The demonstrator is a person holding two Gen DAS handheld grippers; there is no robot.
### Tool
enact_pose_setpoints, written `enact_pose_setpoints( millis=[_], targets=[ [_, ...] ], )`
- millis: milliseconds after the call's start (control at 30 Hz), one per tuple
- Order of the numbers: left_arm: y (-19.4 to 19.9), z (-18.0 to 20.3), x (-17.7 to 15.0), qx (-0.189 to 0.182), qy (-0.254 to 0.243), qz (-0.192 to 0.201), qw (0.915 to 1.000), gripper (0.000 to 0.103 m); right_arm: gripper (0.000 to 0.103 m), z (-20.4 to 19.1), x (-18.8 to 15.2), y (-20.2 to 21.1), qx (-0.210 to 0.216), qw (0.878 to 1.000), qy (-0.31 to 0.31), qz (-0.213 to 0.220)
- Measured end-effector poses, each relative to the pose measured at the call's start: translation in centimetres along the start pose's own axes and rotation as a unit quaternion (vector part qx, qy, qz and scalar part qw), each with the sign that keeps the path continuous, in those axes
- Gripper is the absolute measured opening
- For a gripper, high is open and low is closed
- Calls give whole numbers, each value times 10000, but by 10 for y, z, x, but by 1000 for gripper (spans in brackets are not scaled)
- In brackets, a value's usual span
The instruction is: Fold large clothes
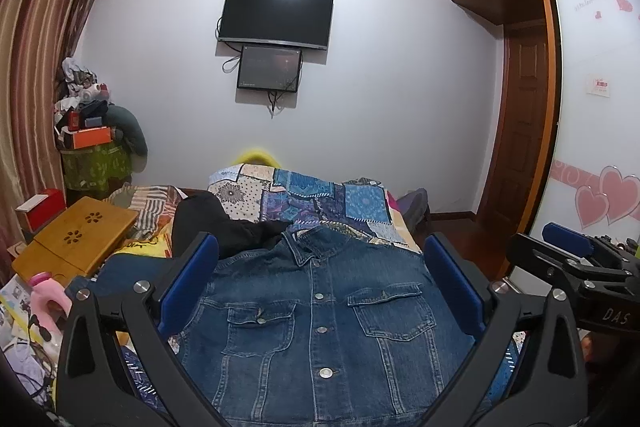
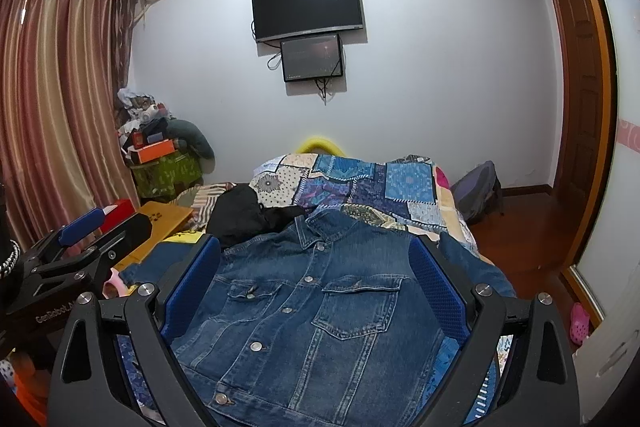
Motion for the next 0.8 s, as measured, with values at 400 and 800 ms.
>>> enact_pose_setpoints(
  millis=[400,800],
  targets=[
    [-41,-40,9,509,103,-39,9986,103,94,12,2,-32,-178,9996,-42,-214],
    [-116,-161,5,1482,487,-504,9865,103,94,38,5,-90,-392,9973,-262,-564]
  ],
)
Point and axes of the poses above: each gripper's, at about its wrist camera, not at the fingertips, and y roughly against the way its jaws point, z to its right, x to its top, the point moved 6 cm from there along -y, roughly the way its jaws point, and after that the axes turned 2 degrees about -y, right-handed, at the moved point
